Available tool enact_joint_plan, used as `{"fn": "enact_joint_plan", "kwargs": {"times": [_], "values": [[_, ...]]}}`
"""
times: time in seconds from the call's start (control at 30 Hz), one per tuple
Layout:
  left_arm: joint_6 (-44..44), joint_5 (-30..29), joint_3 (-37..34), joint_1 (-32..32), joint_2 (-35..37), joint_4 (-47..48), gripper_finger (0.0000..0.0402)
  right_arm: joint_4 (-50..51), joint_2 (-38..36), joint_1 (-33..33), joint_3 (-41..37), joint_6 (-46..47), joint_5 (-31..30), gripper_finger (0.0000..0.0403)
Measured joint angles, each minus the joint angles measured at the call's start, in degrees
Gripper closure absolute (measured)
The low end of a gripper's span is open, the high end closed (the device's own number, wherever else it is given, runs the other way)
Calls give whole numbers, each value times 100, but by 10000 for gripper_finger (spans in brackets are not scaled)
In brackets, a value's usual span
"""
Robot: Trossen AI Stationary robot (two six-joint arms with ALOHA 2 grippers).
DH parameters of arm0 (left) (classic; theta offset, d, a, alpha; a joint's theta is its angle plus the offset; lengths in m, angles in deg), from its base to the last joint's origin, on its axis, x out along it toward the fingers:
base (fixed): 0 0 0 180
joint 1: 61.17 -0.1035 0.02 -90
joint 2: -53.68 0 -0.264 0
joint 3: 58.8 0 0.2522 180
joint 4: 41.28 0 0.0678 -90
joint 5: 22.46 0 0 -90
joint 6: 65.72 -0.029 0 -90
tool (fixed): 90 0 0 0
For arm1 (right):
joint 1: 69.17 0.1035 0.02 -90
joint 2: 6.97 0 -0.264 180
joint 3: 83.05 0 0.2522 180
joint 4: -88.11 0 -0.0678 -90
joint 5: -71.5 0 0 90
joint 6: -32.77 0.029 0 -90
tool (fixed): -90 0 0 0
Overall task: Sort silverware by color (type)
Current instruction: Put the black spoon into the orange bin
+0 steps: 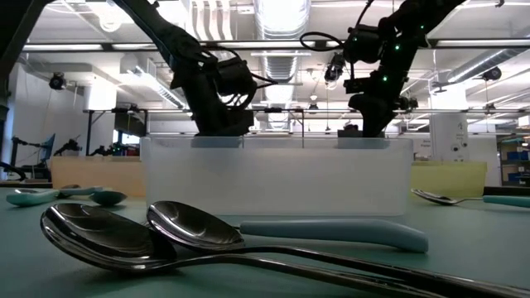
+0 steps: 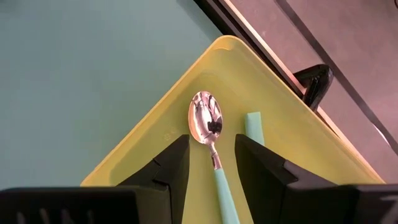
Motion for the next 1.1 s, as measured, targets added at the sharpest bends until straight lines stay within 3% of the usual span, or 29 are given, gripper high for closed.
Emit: {"fn": "enact_joint_plan", "kwargs": {"times": [0.47, 0.6, 0.77, 1.1], "values": [[6, -275, 568, 63, -866, 253, 281, -2, 0, 1, 2, 0, 7, 282], [-63, -245, 787, 68, -975, 459, 311, -2, 0, 2, 2, 0, 4, 282], [7, -143, 851, 70, -962, 472, 390, -2, 0, 2, 2, 0, 4, 282], [-60, -161, 1474, 88, -775, 890, 398, -2, 0, 2, 2, 0, 4, 282]]}}
